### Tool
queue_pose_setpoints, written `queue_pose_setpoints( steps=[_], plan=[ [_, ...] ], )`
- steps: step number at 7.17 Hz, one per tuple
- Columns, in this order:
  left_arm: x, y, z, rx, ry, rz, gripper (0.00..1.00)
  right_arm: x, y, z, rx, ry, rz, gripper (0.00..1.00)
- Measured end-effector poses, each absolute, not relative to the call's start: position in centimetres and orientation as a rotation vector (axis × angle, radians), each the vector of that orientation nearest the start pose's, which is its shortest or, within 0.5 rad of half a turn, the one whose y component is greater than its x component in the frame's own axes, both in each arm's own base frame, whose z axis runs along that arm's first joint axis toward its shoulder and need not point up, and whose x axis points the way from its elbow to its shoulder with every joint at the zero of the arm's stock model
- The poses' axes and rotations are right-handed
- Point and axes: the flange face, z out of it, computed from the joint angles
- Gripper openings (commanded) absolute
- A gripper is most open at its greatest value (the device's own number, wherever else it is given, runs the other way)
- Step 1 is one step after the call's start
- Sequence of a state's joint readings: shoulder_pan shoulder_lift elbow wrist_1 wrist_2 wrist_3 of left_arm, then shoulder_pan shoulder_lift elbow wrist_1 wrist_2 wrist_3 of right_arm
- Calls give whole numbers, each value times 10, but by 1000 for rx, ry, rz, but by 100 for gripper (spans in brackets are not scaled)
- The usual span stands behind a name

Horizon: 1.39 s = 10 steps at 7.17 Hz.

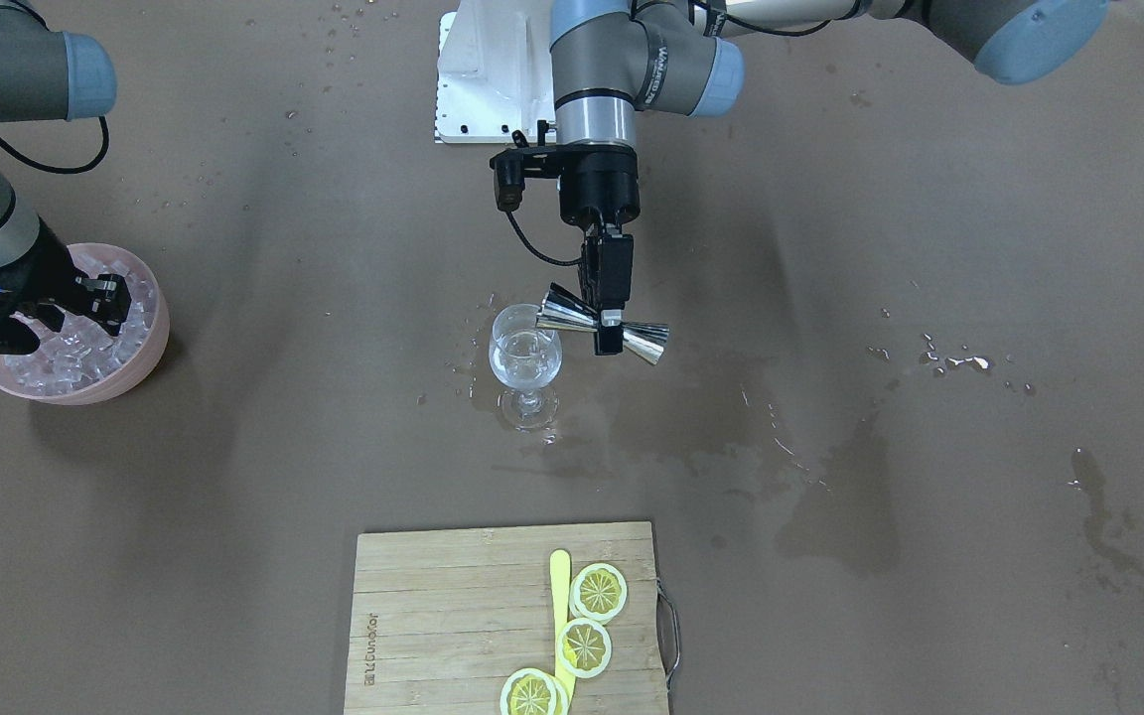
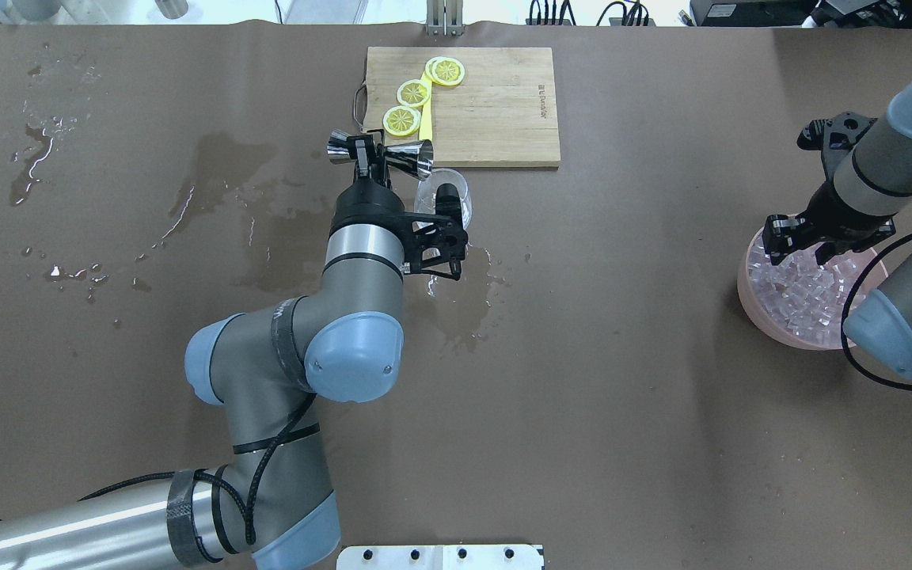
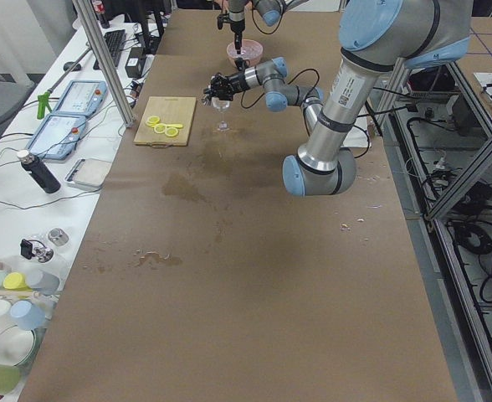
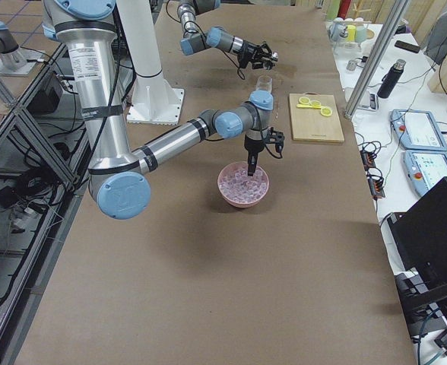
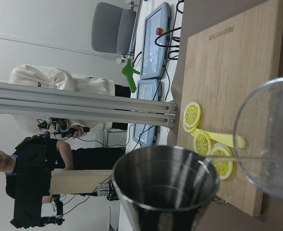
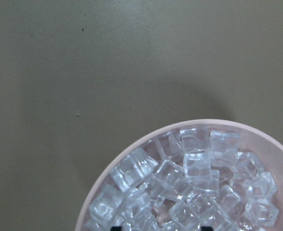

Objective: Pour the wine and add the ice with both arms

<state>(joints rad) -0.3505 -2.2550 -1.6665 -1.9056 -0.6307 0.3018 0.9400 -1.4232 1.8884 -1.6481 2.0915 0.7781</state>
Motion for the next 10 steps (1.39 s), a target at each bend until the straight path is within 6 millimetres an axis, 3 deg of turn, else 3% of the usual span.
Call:
queue_pose_setpoints(
  steps=[2, 5, 10],
  plan=[
    [542, -407, 153, 1323, -337, 795, 0, -245, -478, 454, -48, -632, 39, 64],
    [544, -403, 151, 1323, -370, 828, 0, -250, -470, 438, -28, -654, 12, 64],
    [542, -404, 146, 1317, -455, 902, 0, -260, -469, 469, -81, -617, 8, 66]
  ],
)
